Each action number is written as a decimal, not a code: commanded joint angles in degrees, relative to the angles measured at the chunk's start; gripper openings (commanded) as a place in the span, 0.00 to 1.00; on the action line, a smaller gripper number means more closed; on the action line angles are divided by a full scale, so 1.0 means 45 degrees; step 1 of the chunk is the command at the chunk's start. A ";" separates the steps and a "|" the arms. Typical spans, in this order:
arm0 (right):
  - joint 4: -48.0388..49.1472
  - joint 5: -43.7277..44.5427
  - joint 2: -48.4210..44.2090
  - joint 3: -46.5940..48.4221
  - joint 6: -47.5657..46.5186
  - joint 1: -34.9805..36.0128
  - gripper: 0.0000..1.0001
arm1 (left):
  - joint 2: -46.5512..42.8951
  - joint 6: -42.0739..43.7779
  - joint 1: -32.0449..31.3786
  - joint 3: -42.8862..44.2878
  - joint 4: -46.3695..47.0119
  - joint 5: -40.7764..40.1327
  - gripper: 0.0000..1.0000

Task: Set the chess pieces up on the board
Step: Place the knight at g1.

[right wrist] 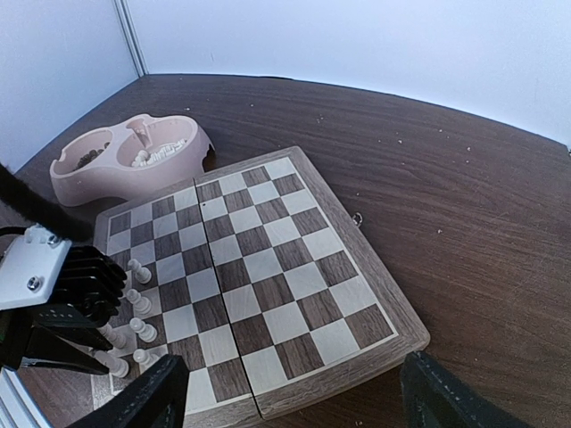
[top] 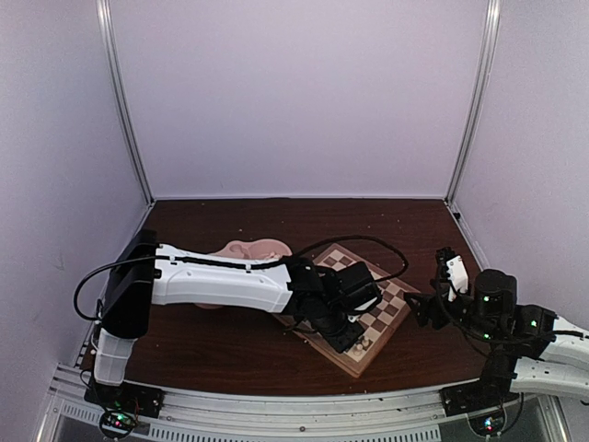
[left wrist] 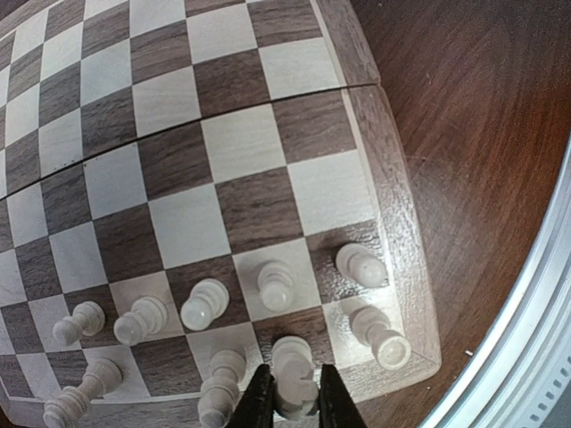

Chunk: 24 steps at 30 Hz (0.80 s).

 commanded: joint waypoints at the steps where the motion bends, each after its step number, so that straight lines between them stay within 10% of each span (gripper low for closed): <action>1: 0.0167 0.0203 -0.0016 -0.0010 -0.0068 -0.0056 0.85 | 0.0223 0.0082 -0.0065 0.0392 0.0253 0.0137 0.15; 24: 0.0164 0.0204 0.0023 0.0019 -0.0068 -0.0056 0.85 | 0.0311 0.0042 -0.0064 0.0418 0.0428 0.0344 0.27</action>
